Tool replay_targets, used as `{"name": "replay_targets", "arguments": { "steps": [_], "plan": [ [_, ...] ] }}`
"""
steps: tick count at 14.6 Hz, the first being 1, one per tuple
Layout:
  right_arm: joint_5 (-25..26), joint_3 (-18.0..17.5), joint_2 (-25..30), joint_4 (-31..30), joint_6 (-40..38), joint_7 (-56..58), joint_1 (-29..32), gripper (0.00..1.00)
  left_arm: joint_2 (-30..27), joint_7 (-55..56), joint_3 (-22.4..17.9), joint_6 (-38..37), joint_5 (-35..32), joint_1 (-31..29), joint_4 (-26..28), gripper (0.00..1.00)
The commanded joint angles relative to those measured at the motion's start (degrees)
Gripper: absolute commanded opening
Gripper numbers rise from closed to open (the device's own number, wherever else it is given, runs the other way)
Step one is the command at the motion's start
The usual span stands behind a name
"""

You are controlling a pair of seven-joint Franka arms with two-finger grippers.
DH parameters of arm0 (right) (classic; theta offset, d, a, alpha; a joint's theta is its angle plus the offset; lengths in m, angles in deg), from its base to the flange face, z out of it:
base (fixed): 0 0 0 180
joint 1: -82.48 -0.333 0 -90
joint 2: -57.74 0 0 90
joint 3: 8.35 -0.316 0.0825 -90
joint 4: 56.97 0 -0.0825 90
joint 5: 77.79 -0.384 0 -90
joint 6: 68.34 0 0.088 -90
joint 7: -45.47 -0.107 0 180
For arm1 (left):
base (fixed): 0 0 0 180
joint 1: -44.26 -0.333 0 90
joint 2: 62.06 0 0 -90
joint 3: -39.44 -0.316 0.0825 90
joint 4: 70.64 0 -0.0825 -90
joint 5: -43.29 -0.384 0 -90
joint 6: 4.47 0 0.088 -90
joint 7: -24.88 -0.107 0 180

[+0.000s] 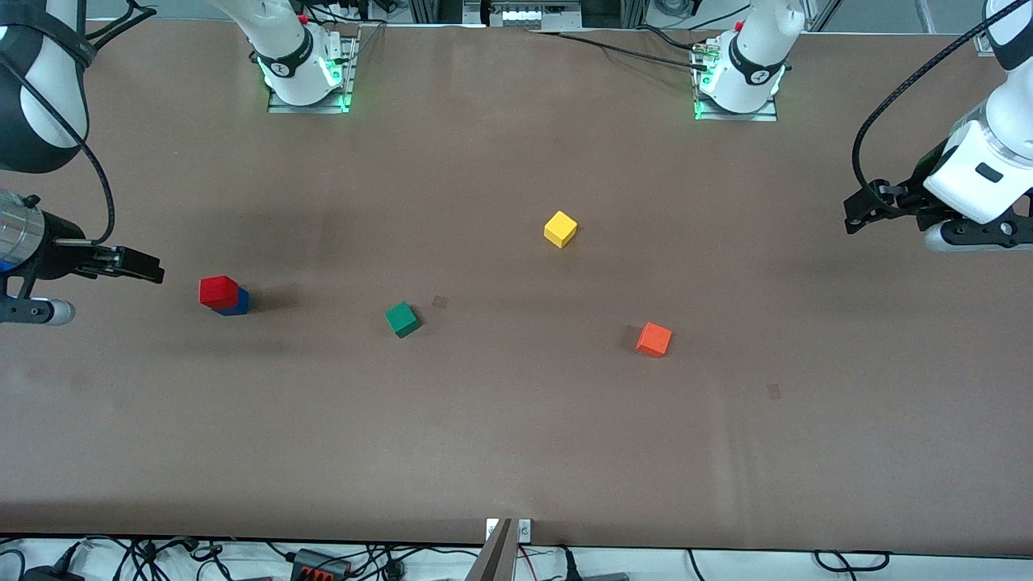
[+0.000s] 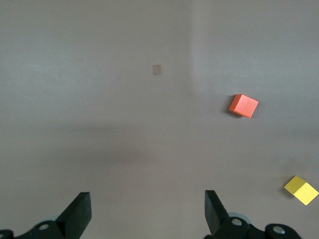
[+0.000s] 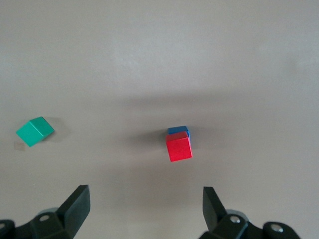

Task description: Pass red block to right arm, stack on blue

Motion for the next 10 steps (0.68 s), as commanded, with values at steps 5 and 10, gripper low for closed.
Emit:
{"name": "replay_targets", "arguments": {
  "steps": [5,10],
  "plan": [
    [5.25,-18.6,4.99,-0.82,1.46,0.49,16.7,1.0,1.01,0.93,-0.06,-1.5,-0.39,0.14,-2.07,1.0],
    [5.6,-18.53,7.7,-4.85,1.37,0.58,16.98,1.0,1.01,0.93,-0.06,-1.5,-0.39,0.22,-2.07,1.0]
  ]
}}
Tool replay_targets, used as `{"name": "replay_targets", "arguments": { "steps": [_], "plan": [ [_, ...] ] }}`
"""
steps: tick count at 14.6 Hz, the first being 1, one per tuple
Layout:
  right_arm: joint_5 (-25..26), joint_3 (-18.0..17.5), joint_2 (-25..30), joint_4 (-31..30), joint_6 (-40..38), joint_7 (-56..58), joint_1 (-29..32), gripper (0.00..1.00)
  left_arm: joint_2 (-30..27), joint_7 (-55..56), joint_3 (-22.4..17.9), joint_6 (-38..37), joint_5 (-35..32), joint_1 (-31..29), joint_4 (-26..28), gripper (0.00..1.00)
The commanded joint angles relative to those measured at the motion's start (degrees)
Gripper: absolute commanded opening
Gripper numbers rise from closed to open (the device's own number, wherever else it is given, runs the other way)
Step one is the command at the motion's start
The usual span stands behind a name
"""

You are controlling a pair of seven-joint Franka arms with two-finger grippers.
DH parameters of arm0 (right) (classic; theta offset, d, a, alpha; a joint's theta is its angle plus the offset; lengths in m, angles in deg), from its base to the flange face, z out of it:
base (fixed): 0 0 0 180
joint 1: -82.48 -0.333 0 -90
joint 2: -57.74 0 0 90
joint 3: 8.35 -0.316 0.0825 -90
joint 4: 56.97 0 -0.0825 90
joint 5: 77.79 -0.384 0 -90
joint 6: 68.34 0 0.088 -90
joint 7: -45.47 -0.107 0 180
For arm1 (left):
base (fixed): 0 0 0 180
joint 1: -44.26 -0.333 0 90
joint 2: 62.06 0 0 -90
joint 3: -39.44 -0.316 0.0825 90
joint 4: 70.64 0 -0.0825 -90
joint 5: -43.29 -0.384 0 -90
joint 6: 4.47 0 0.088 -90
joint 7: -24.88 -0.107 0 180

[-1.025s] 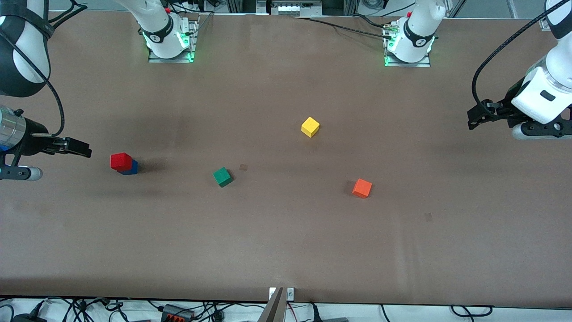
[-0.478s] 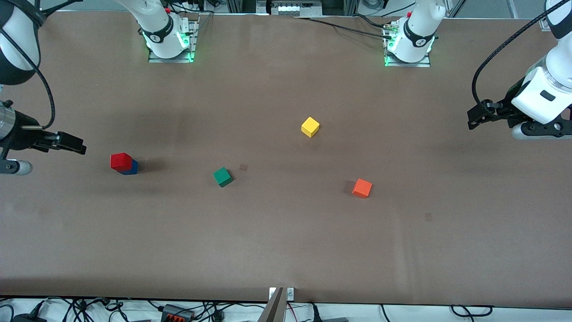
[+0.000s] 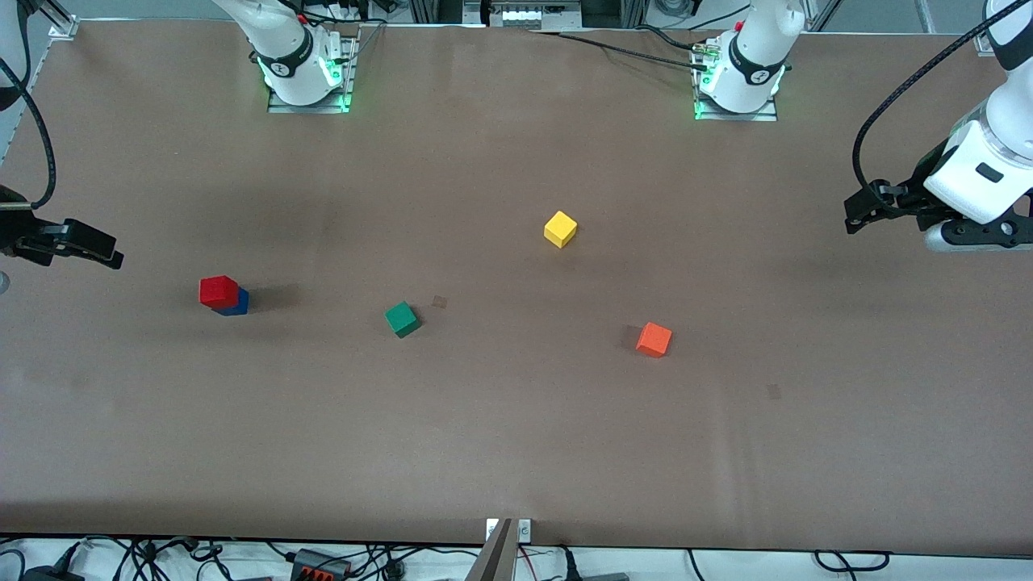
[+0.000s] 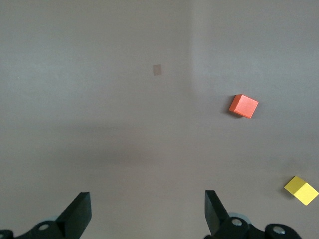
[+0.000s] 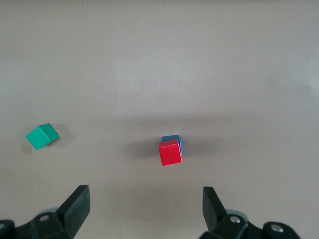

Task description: Pass red block to right arm, stack on blue

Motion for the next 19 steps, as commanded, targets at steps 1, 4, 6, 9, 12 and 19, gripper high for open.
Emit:
{"name": "replay_targets", "arguments": {
  "steps": [1,4,6,9,12,19],
  "plan": [
    [1.04,-1.54,4.59,-6.64,0.95,0.34,1.17,1.0,1.01,0.88,-0.05,-1.5,-0.39,0.24,-2.07,1.0],
    [1.04,-1.54,8.29,-12.35,1.48,0.43,1.26,1.0,1.01,0.88,-0.05,-1.5,-0.39,0.24,-2.07,1.0],
    [1.13,-1.54,10.93,-16.58,4.9,0.52,1.26,1.0,1.01,0.88,-0.05,-1.5,-0.3,0.15,-2.07,1.0],
    [1.21,-1.54,13.13,-18.97,5.53,0.52,1.0,1.0,1.01,0.88,-0.05,-1.76,-0.3,-0.03,-2.07,1.0],
    [1.57,-1.63,13.31,-19.06,6.05,0.61,1.08,1.0,1.01,0.88,-0.05,-2.11,-0.3,-0.11,-2.07,1.0],
    [1.39,-1.63,12.52,-17.66,8.43,0.16,1.08,1.0,1.01,0.88,-0.05,-2.2,-0.3,0.15,-2.07,1.0]
  ]
}}
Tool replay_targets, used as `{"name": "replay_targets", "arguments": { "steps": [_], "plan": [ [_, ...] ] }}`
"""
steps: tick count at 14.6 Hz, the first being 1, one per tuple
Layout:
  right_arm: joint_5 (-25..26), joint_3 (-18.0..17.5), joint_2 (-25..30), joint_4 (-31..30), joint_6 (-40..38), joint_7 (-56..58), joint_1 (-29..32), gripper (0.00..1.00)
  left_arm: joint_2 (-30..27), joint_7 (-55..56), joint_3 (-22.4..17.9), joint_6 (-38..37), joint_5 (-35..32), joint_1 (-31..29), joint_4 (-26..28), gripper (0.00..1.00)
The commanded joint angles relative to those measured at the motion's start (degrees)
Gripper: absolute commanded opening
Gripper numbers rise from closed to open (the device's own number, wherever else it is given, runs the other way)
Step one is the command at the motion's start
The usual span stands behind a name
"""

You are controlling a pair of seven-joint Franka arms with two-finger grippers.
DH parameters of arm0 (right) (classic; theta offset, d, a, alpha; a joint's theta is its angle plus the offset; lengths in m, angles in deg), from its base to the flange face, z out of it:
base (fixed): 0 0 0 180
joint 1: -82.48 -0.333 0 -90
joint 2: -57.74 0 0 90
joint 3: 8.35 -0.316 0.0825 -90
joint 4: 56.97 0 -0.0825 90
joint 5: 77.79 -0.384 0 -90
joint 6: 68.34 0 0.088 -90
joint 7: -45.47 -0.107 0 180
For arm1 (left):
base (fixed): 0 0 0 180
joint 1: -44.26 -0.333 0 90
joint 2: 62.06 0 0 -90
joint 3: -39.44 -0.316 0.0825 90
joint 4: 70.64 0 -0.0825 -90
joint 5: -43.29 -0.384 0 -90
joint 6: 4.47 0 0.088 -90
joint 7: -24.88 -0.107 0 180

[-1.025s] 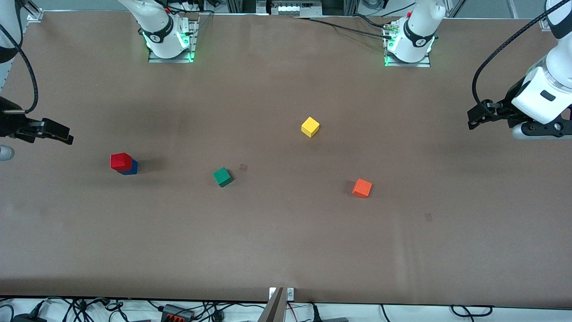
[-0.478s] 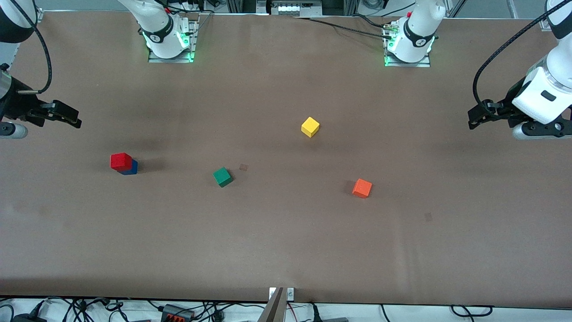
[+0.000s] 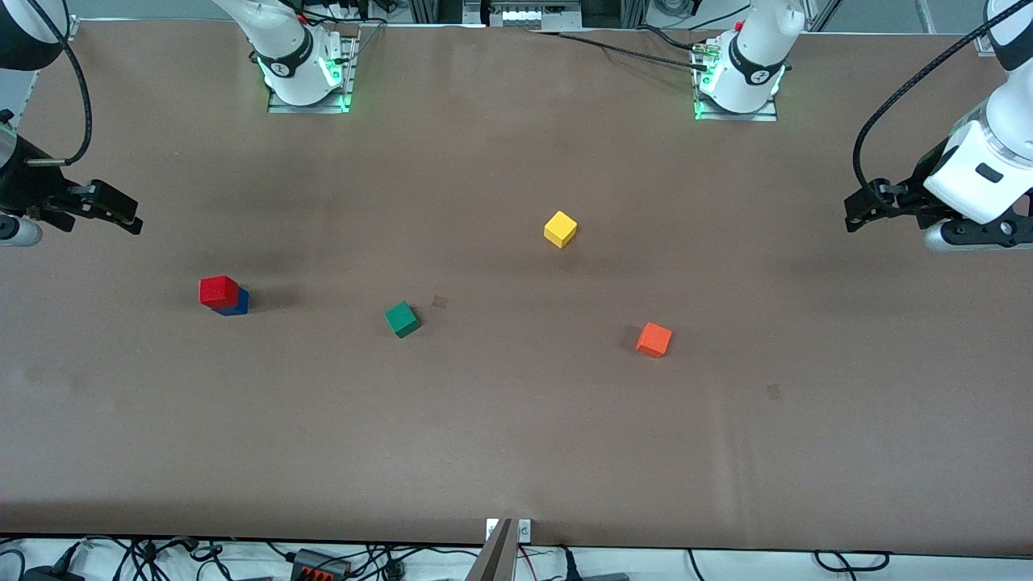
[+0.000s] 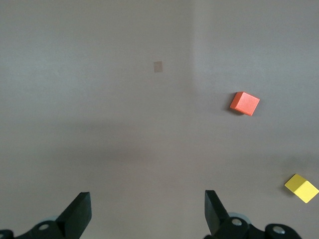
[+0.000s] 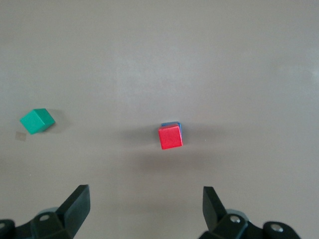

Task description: Pass red block to right arm, stack on blue

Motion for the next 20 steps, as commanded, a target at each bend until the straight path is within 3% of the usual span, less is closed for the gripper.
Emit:
{"name": "replay_targets", "arguments": {
  "steps": [1,20],
  "plan": [
    [0.78,-1.12,0.53,-0.25,0.48,0.34,1.07,1.0,1.01,0.78,-0.02,-1.58,-0.39,0.21,-2.06,1.0],
    [0.26,-1.56,0.18,0.71,0.3,0.78,1.42,1.0,1.01,0.78,-0.02,-1.58,-0.47,0.21,-2.06,1.0]
  ]
}}
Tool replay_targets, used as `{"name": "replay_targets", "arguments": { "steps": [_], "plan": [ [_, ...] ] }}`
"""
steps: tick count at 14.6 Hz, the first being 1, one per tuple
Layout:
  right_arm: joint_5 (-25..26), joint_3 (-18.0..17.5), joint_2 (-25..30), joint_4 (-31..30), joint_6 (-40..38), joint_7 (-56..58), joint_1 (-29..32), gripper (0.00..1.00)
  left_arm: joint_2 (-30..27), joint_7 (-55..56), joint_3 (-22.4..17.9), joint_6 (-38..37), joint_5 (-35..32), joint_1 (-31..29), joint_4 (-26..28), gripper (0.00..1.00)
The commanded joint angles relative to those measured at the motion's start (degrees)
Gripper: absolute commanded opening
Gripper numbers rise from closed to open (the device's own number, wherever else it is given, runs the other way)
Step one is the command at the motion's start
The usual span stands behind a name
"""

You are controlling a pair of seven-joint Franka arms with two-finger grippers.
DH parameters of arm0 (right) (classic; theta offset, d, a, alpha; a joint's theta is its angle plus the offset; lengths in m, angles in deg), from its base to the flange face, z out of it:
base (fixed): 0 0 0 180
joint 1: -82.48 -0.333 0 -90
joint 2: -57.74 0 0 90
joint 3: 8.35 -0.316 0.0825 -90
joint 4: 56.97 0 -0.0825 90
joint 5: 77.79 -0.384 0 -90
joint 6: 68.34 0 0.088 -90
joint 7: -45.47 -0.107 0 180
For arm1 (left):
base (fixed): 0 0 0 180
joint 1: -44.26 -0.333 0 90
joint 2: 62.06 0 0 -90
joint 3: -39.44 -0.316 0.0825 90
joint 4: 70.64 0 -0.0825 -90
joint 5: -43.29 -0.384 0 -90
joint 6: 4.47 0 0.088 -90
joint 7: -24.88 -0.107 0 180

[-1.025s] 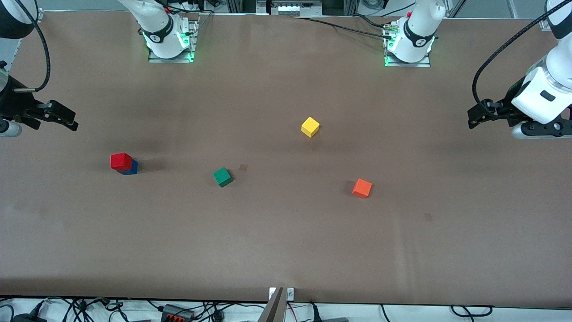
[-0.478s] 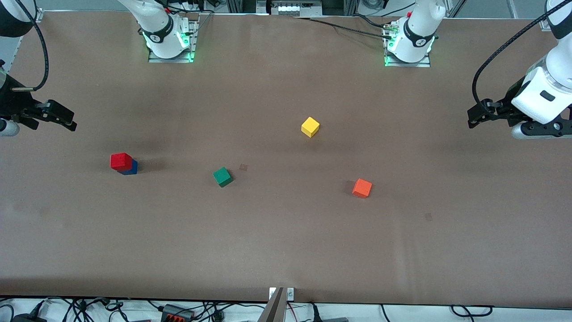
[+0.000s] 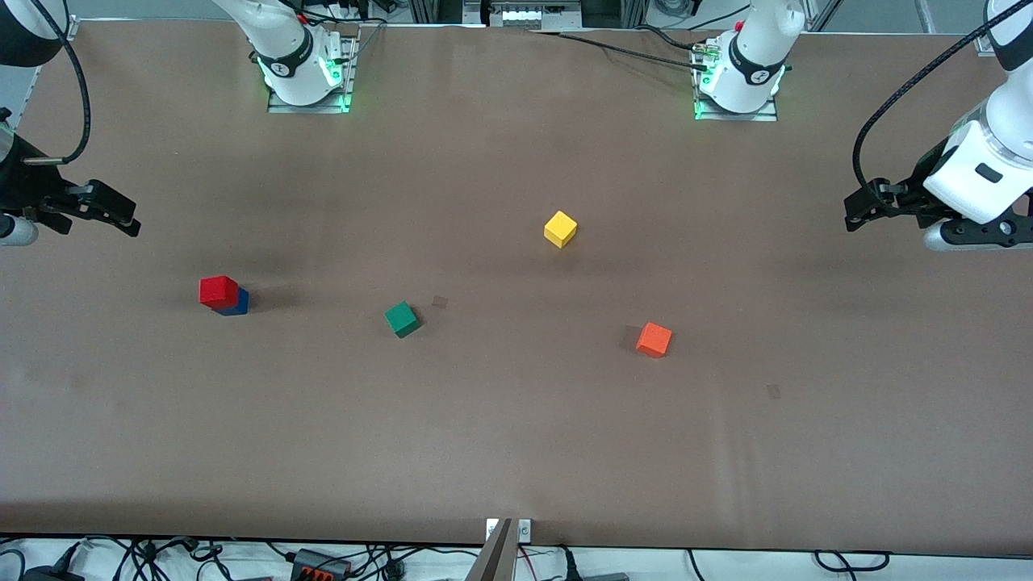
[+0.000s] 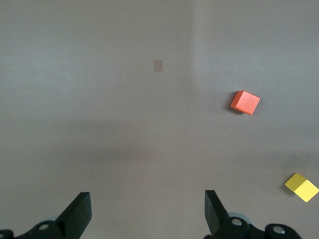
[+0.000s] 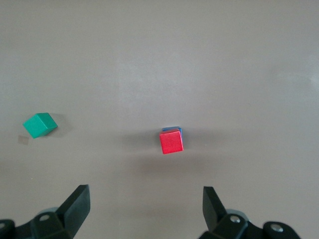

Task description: Pass red block to right arm, stack on blue

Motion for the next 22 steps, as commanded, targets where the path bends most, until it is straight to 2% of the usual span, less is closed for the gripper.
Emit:
{"name": "replay_targets", "arguments": {
  "steps": [1,22],
  "plan": [
    [0.0,-1.15,0.08,0.17,0.08,0.76,1.48,1.0,1.01,0.78,-0.02,-1.36,-0.47,0.21,-2.06,1.0],
    [0.61,-0.8,1.13,0.17,-4.67,-0.29,1.04,1.0,1.01,0.78,-0.02,-1.36,-0.74,0.21,-2.15,1.0]
  ]
}}
